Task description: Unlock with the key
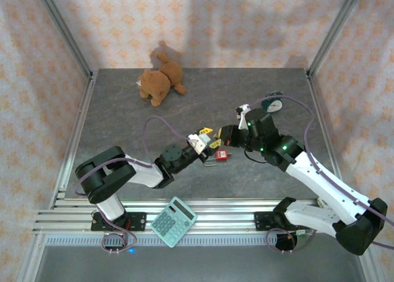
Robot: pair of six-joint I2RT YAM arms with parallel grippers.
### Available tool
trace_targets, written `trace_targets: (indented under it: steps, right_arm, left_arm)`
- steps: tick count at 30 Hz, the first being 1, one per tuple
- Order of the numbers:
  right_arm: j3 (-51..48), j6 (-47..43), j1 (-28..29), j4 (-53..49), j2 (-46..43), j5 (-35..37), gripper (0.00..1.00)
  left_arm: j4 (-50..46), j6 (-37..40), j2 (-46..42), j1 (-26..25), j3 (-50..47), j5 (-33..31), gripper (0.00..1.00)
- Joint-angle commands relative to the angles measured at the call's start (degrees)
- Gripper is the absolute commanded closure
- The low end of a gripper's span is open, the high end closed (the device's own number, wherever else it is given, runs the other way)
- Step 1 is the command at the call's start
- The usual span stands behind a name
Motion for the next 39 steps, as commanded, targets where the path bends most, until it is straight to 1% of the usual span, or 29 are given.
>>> trace_targets:
  steps: [1,4,8,12,16,20,30,34,39]
  right_arm:
    - [-0.98,2.95,0.46,4.49,-2.32,2.48,1.0]
    - [-1.34,3.58,0.53,5.05,-2.9,3.69,1.0]
    - [-1.83,4.73,0.69,6.09,-2.83,3.51,1.0]
    - [-3.23,5.69,0.96,8.36,-2.91,3.04,1.0]
    - [-4.13,6.15,1.23,9.82,-3.17,2.81,1.0]
    - [-4.42,6.36,1.33,9.81,-3.69,3.3,1.0]
    - [-5.41,6.57,1.31,9.14,-5.18,5.32,1.0]
    - [-4.81,5.41,1.31,7.2,-5.37,6.7,1.0]
    - [-4.66,4.1,1.23,5.26,-5.8,10.08,1.0]
  left_arm:
    - [5.29,-2.42,0.74,-0.65,1.25,2.03,0.53]
    - [5.29,-2.56,0.91,-1.03,1.33,2.54,0.54]
    - [5.27,-2.29,0.64,-1.24,1.33,2.29,0.53]
    - [5.29,-2.74,0.46,-1.22,1.81,3.2,0.56]
    - [5.32,-2.27,0.56,-1.24,2.12,3.21,0.64]
    - [5.25,-2.56,0.27,-1.27,1.86,3.51,0.74]
    - [5.25,-2.39,0.15,-1.25,1.6,3.83,0.89]
    - [5.32,-2.3,-0.32,-1.25,1.38,4.42,0.99]
    - [5.32,-2.53,-0.8,-1.24,0.9,5.5,1.0]
